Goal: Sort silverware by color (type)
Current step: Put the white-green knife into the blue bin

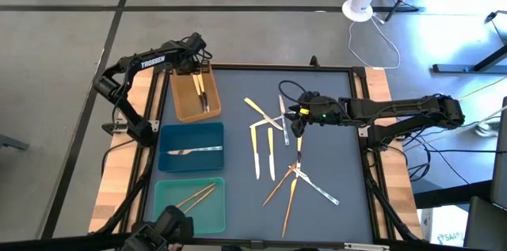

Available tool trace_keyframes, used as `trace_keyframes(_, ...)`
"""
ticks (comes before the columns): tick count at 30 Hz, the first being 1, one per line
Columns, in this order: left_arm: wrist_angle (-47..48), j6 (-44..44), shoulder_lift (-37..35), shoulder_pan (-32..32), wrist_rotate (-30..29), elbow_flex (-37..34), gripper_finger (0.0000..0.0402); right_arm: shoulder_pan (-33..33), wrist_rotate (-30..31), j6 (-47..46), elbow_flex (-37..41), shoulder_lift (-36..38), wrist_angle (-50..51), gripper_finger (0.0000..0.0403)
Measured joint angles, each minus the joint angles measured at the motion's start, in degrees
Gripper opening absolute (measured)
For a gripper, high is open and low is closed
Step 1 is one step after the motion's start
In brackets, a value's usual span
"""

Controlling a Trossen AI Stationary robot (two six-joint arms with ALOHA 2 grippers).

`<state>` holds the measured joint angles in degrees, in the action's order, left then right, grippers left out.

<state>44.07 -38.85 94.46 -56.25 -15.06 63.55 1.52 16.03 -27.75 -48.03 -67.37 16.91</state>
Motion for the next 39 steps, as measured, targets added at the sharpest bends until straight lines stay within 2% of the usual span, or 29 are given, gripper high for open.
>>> trace_keyframes(11,0.00,2.26,-0.01,-0.11,6.68,0.00,0.0137,0.00,0.00,0.00,-0.02,0.00,0.02,0.0154)
trace_keyframes(18,0.02,3.48,-1.62,-0.11,7.26,0.00,0.0137,0.00,-0.02,0.00,-0.02,0.00,0.00,0.0154)
trace_keyframes(29,0.00,7.21,-11.62,1.47,7.05,0.00,0.0137,-0.01,-0.13,0.00,-0.02,0.00,0.00,0.0154)
trace_keyframes(39,-1.11,14.43,-22.36,9.13,4.96,0.00,0.0137,-0.01,-0.17,-0.10,-0.02,0.00,-0.01,0.0154)
